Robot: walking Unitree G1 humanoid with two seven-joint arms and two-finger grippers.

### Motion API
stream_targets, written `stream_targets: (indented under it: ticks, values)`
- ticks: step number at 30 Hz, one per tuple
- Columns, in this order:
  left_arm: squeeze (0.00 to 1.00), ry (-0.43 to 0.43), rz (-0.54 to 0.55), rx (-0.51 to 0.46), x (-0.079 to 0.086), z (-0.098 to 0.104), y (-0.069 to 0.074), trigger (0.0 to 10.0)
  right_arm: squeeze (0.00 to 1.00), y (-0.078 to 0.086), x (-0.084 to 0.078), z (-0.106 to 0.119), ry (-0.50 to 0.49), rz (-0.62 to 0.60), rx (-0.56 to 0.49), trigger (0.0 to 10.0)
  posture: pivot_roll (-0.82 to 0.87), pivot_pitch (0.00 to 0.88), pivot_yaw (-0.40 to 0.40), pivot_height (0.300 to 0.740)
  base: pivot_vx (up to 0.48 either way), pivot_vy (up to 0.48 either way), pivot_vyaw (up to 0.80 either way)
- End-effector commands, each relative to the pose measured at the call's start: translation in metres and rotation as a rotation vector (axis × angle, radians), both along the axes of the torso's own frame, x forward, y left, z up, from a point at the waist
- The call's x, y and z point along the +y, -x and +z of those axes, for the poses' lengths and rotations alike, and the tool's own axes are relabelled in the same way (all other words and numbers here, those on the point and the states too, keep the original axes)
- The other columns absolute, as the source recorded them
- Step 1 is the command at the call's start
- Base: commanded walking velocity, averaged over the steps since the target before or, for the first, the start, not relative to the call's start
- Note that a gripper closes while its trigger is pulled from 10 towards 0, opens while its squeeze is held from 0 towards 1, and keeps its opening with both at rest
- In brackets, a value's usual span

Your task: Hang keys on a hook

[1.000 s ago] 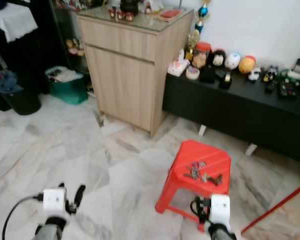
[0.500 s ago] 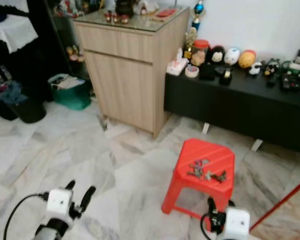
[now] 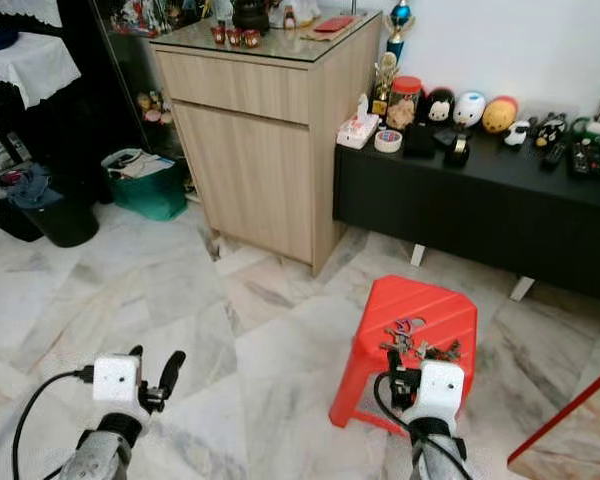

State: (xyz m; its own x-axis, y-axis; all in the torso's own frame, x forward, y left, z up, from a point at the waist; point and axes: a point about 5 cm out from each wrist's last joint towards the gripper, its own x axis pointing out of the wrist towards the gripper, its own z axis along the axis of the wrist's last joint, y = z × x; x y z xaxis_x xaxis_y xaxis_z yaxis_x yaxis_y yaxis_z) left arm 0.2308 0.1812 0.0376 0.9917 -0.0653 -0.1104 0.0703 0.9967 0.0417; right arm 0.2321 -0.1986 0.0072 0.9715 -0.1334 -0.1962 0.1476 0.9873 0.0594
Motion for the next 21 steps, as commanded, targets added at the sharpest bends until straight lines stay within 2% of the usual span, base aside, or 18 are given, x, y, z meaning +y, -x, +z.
stream_targets:
  ticks: [1,4,8,14,21]
  values:
    - [0.0,-0.002,0.007,-0.02,0.004,0.007,-0.008,10.0,0.0,0.001,0.003,-0.006,-0.026,-0.012,0.033,10.0,0.05,0.0,0.036,0.74,0.0,0.0,0.0]
    - [0.0,-0.003,0.012,-0.019,0.007,0.006,-0.012,10.0,0.0,0.001,0.012,-0.004,-0.041,0.019,0.017,10.0,0.04,0.0,0.018,0.74,0.0,0.0,0.0]
    - [0.0,-0.011,0.008,-0.013,0.008,0.006,-0.017,10.0,0.0,0.002,0.017,-0.003,-0.05,0.03,0.015,10.0,0.0,0.0,0.022,0.74,0.067,0.0,0.0]
    - [0.0,0.013,0.016,0.0,0.008,0.004,-0.018,10.0,0.0,0.003,0.012,-0.006,-0.068,0.02,0.046,10.0,-0.01,0.0,0.028,0.74,0.299,0.0,0.0]
    - [0.0,0.027,0.018,-0.007,0.007,0.003,-0.018,10.0,0.0,-0.001,0.007,-0.003,-0.073,0.01,0.031,10.0,-0.01,0.0,0.018,0.74,0.342,0.0,0.0]
